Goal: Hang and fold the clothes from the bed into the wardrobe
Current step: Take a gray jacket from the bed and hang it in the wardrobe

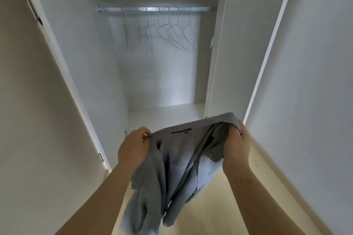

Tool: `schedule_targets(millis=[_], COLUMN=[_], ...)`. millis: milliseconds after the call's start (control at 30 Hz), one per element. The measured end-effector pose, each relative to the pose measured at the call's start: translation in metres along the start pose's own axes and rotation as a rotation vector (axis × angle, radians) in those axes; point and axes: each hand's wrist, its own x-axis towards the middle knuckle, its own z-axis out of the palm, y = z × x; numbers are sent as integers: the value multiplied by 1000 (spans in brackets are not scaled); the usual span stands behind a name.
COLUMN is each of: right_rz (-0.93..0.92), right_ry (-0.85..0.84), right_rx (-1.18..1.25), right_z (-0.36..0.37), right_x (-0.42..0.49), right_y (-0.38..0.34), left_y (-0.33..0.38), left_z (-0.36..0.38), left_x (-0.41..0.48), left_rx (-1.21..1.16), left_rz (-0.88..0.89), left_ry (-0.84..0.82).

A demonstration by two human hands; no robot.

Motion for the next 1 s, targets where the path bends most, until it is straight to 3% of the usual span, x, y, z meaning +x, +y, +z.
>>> schedule_targets(millis=[400, 533, 733, 833, 1000], right_rz=[-90, -25, 76, 128, 92], right_ry=[-321, -646, -1140, -1163, -916], right_rx=[-155, -233, -318, -267, -166], right_z=[81, 116, 192, 226, 294], right_x=[165, 191, 215, 234, 273], right_y=[16, 22, 34, 38, 42], left_y=[37, 49, 59, 51, 14], left_z=[6, 2, -4, -10, -24], left_x=[145, 183, 236, 267, 336], left_rx=[-291, -278, -225, -230, -300], left_rz=[-149, -141, -5, 58, 47], left_ry=[307, 286, 54, -5, -31])
